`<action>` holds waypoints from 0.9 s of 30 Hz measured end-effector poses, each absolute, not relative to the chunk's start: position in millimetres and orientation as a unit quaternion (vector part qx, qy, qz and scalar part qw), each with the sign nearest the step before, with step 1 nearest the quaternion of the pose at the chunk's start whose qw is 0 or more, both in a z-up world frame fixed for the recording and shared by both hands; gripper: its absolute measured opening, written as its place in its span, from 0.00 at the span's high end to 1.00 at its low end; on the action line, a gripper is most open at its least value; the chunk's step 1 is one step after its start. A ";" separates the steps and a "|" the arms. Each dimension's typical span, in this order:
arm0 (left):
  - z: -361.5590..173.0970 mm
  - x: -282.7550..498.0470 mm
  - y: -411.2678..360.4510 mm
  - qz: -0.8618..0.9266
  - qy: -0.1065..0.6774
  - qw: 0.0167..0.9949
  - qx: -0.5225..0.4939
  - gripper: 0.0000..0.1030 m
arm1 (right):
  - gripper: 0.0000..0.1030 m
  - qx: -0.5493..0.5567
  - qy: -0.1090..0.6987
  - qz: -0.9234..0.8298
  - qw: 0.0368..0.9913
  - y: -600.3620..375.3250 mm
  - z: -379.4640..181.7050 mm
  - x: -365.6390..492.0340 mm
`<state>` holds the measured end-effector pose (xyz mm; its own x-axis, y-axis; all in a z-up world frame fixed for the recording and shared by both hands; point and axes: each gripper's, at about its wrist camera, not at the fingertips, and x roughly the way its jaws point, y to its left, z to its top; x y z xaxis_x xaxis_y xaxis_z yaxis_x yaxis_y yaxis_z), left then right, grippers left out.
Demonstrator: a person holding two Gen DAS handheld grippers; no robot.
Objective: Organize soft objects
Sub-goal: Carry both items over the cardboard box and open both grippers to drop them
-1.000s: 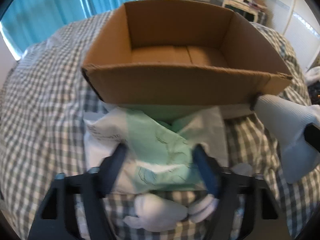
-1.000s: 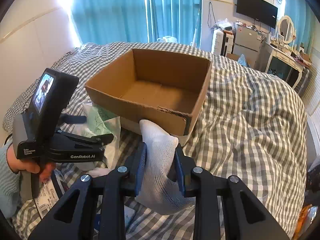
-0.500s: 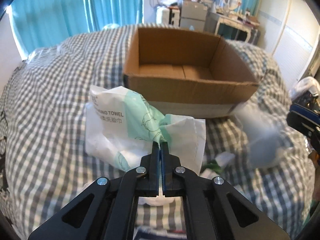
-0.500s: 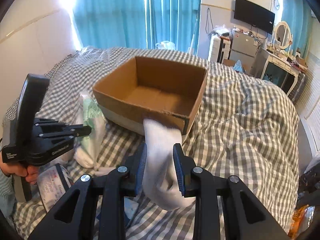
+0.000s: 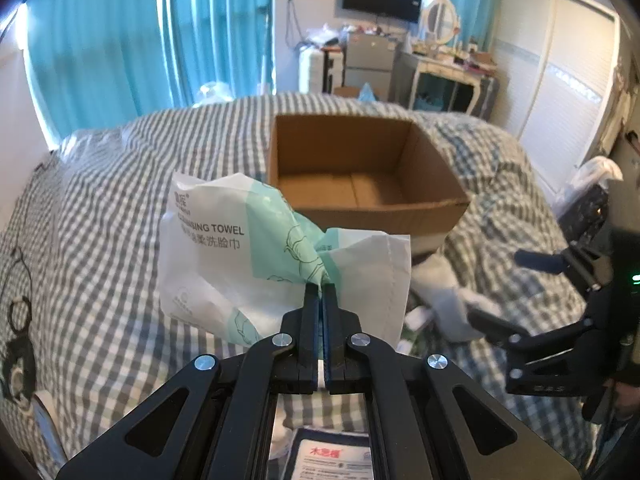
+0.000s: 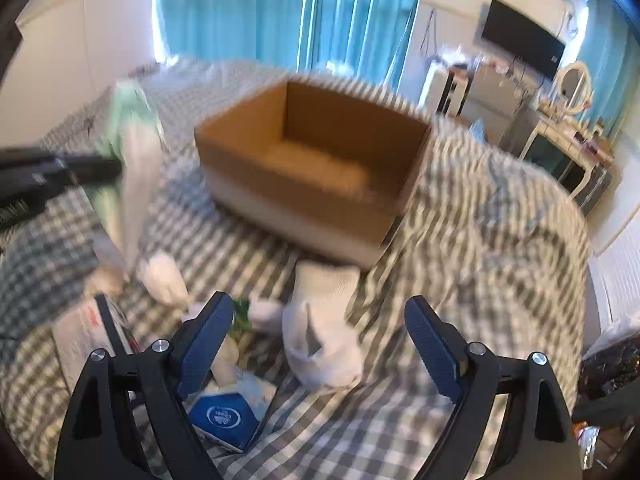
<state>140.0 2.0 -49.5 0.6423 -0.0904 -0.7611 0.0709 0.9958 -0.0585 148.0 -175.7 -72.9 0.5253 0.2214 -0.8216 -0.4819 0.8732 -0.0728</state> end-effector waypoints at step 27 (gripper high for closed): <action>35.8 208.5 -7.8 -0.084 0.343 0.936 -0.020 0.99 | 0.71 -0.095 0.341 0.218 0.909 -175.6 28.5 192.0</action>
<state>208.5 -7.8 35.8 0.7512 -0.1706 -0.6376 0.1428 0.9851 -0.0954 192.0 -175.6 28.5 0.6717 0.3314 -0.6625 -0.4615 0.8868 -0.0242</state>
